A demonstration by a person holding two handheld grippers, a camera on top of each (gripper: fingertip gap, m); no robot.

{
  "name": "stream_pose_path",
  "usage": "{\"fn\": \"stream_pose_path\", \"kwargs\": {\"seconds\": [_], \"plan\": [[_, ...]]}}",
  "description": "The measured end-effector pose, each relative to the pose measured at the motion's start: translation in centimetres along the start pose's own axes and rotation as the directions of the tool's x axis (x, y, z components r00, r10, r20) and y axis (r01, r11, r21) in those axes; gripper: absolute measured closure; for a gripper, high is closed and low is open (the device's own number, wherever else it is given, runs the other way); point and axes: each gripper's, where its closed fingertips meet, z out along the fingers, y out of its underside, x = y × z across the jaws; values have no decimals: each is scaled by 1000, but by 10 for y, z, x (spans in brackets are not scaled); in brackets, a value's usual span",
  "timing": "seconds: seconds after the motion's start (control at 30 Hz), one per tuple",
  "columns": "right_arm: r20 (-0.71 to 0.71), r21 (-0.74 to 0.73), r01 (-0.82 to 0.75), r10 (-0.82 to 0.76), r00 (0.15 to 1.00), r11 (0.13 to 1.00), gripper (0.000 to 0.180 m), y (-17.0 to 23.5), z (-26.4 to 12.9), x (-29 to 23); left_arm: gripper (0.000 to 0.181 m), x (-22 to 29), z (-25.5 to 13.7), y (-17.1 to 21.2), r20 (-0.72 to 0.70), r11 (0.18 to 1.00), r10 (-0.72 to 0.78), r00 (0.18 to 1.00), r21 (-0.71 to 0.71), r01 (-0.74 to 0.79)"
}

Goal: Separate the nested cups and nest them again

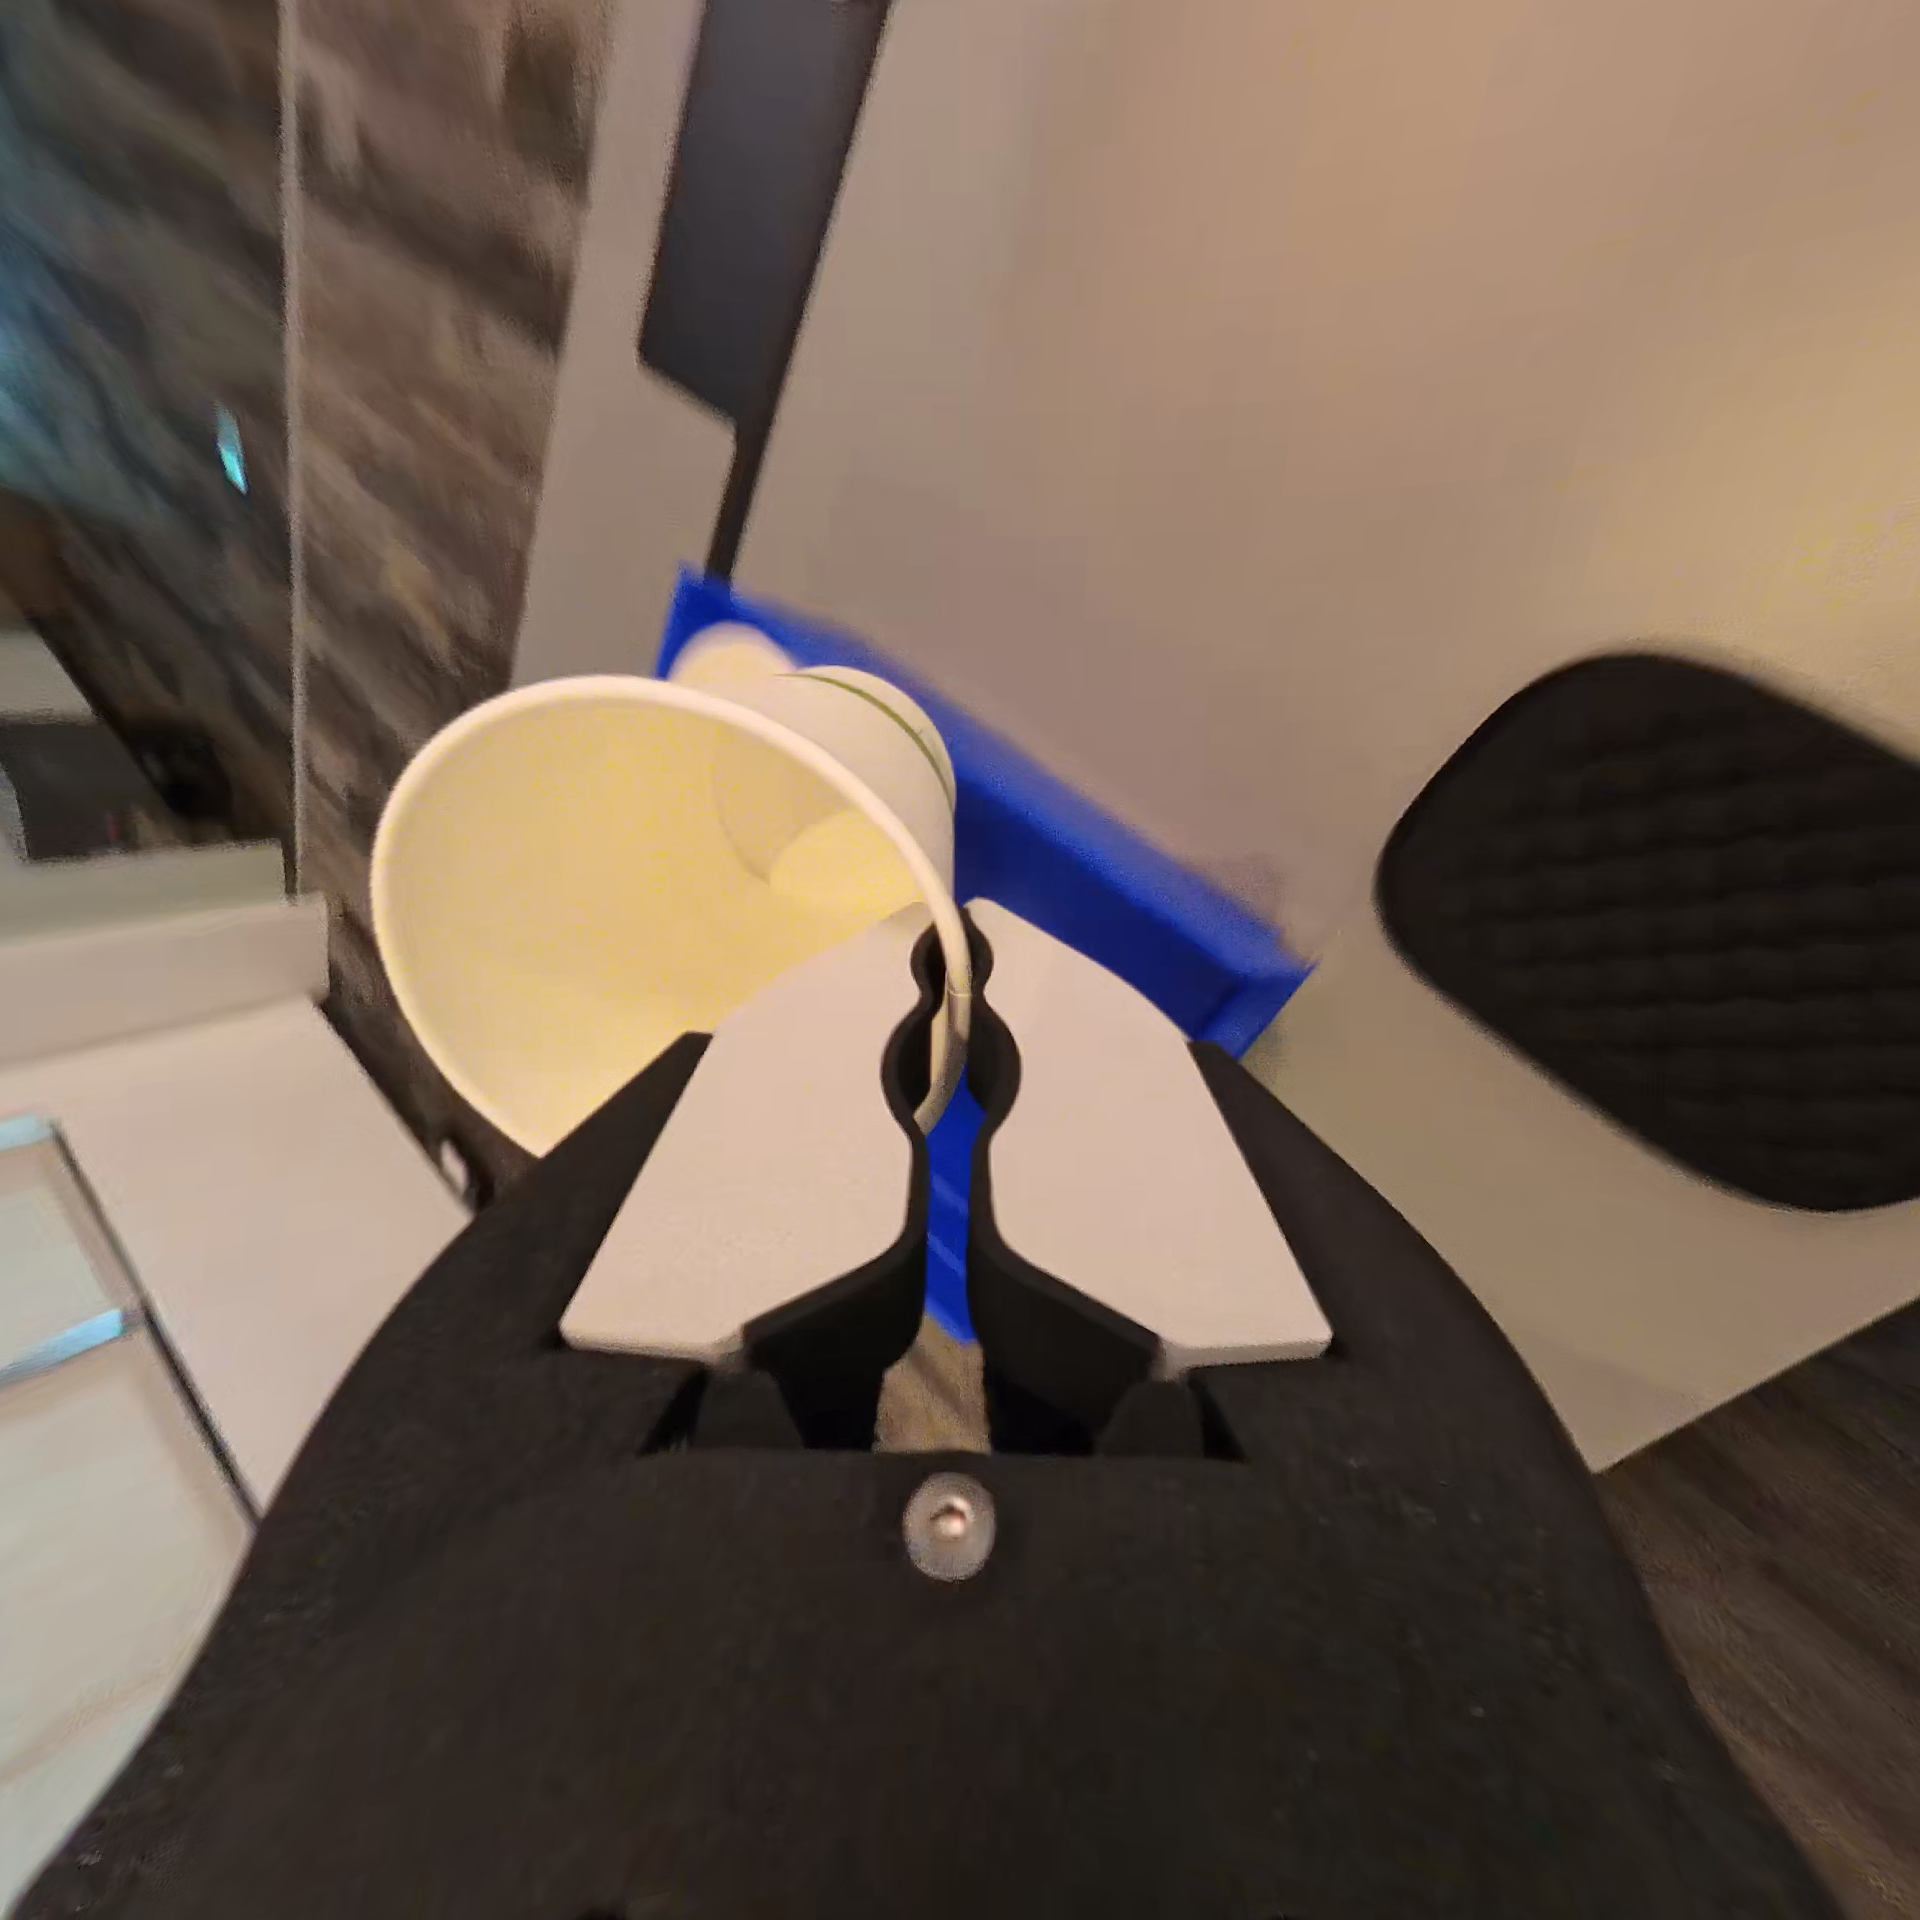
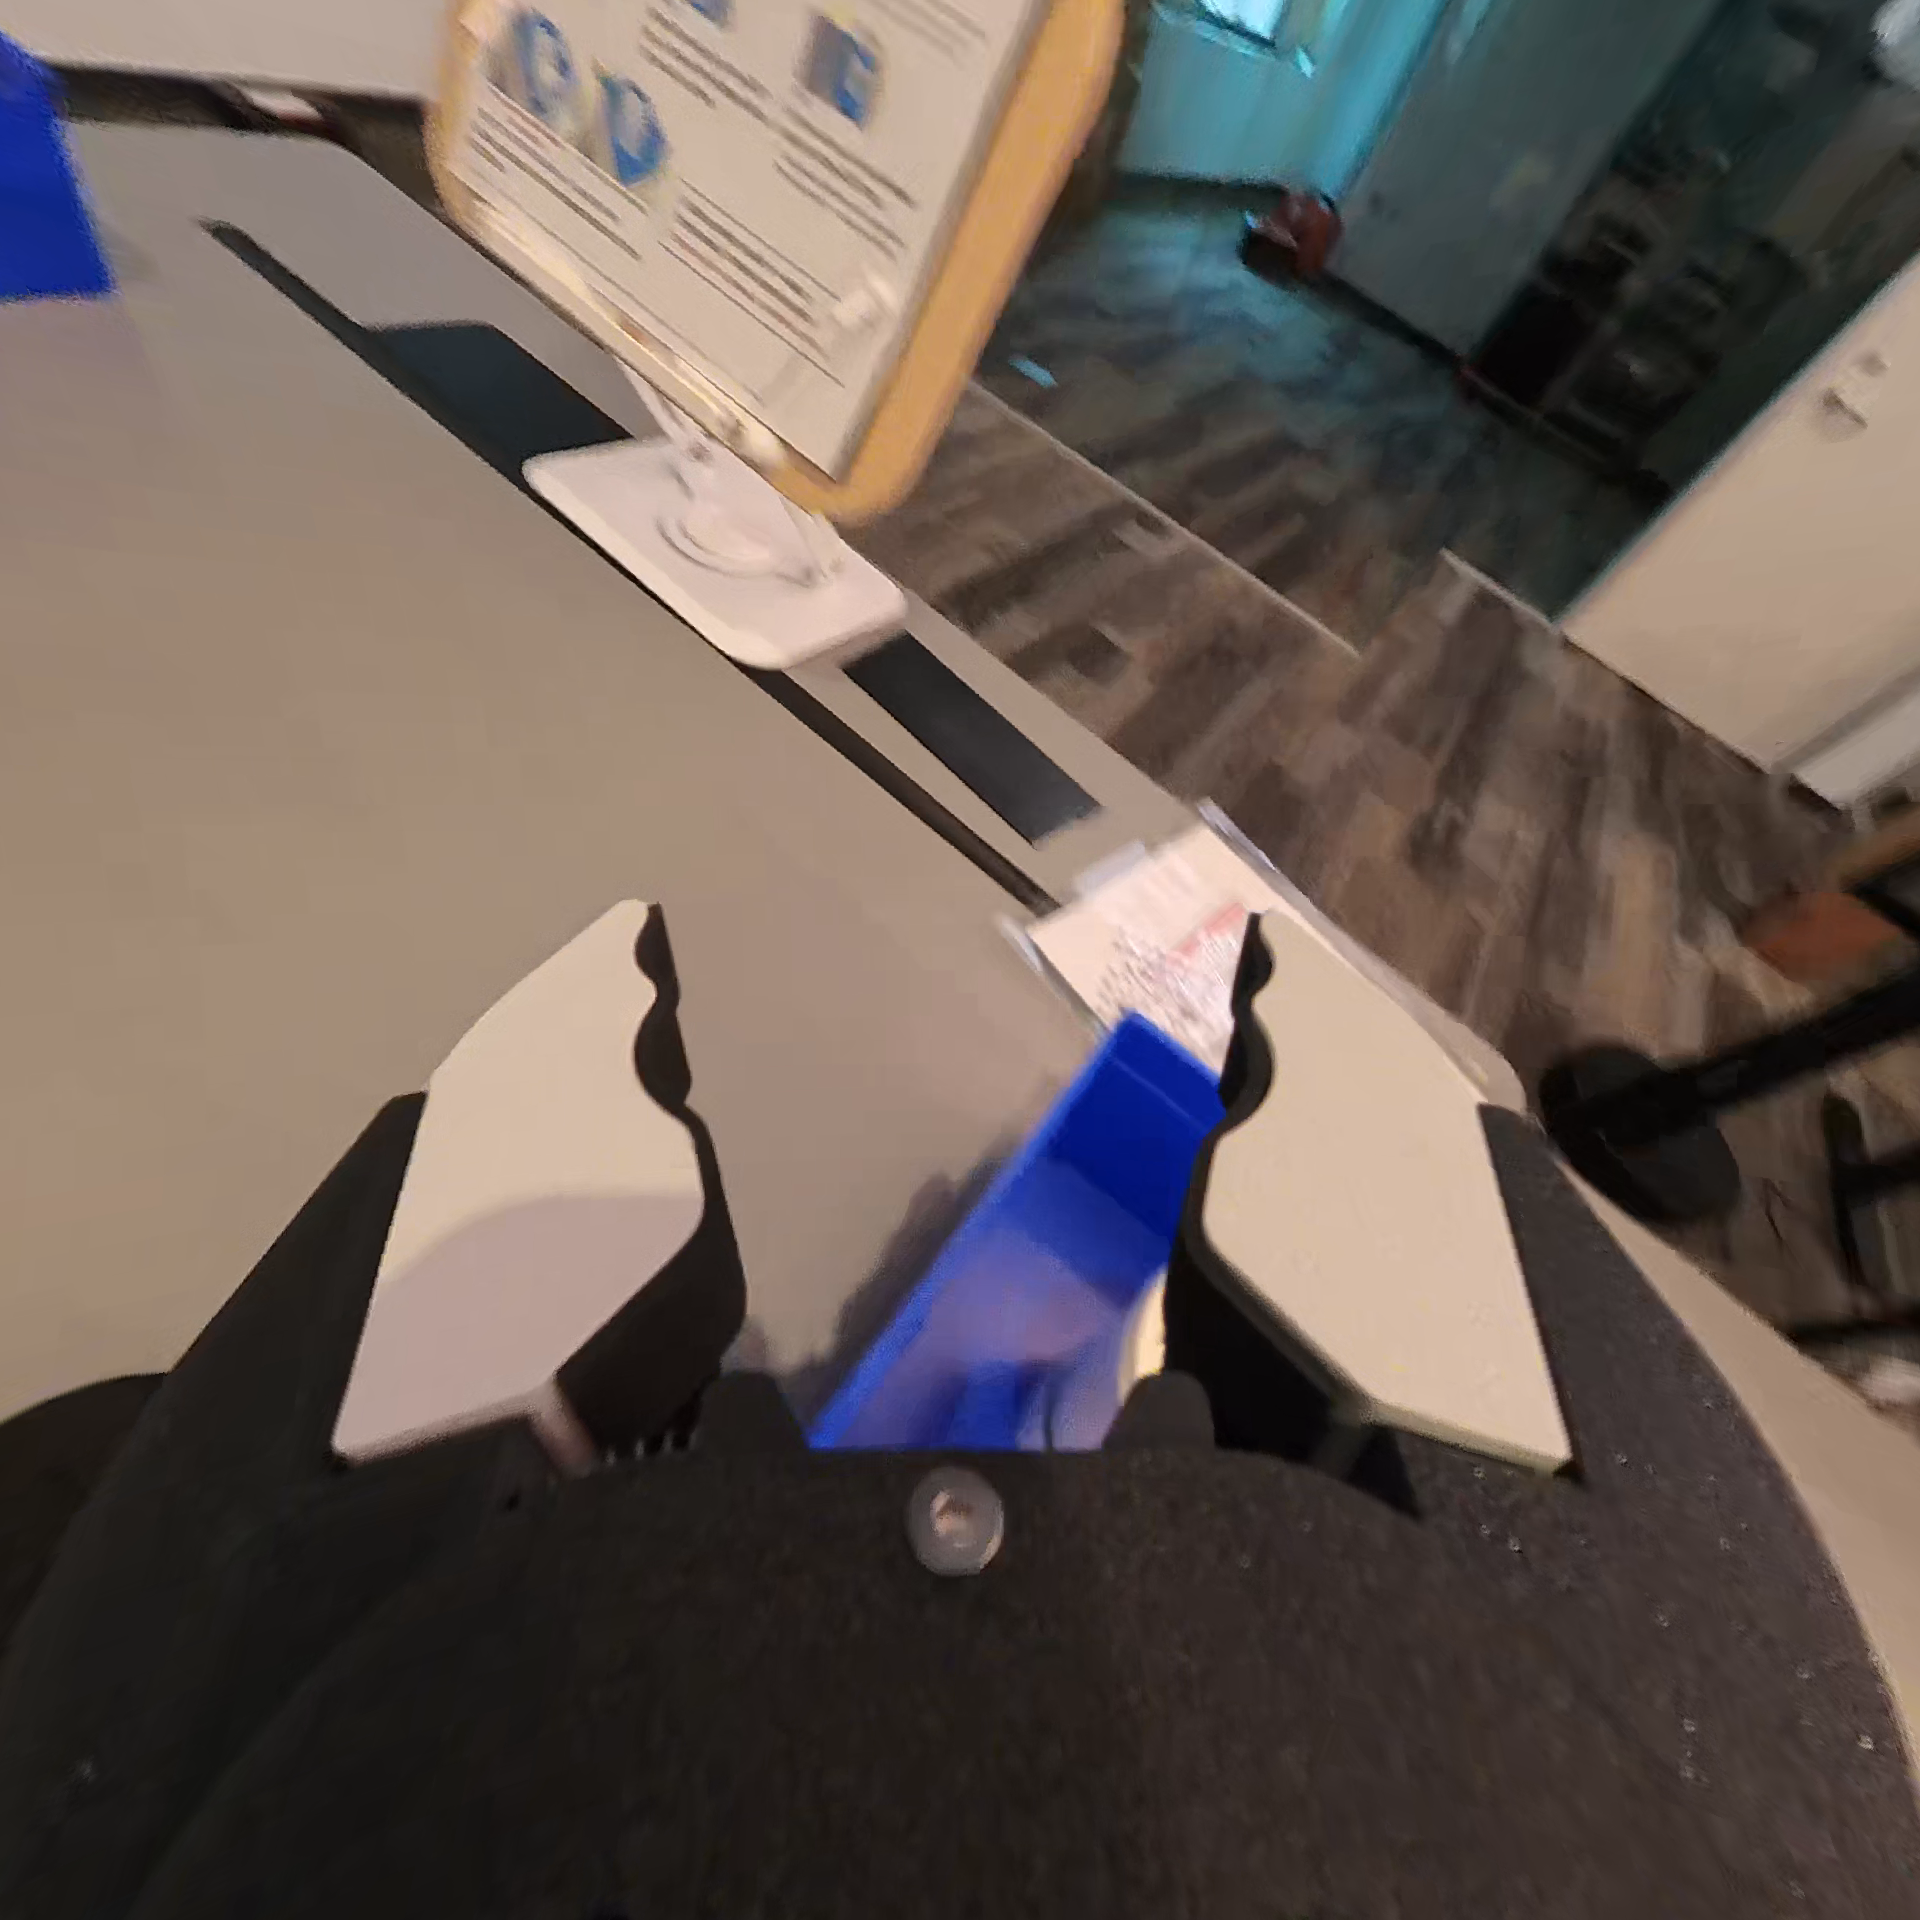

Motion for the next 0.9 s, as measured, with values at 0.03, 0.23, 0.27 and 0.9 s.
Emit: {"fn": "stream_pose_path", "kwargs": {"seconds": [0.03,0.23,0.27,0.9], "plan": [[50,39,22,-24,998,999,79,-13,4,-14,181,6,-16,-26,-15,997,31,999,75,-30],[383,230,93,-178,906,969,81,-85,22,-123,181,93,-61,-161,-139,871,348,927,414,-265],[440,242,91,-193,877,966,80,-93,23,-143,181,108,-61,-176,-155,848,394,906,442,-293],[843,195,62,-199,500,979,82,-106,57,-316,181,213,-32,-287,-219,676,653,725,601,-426]]}}
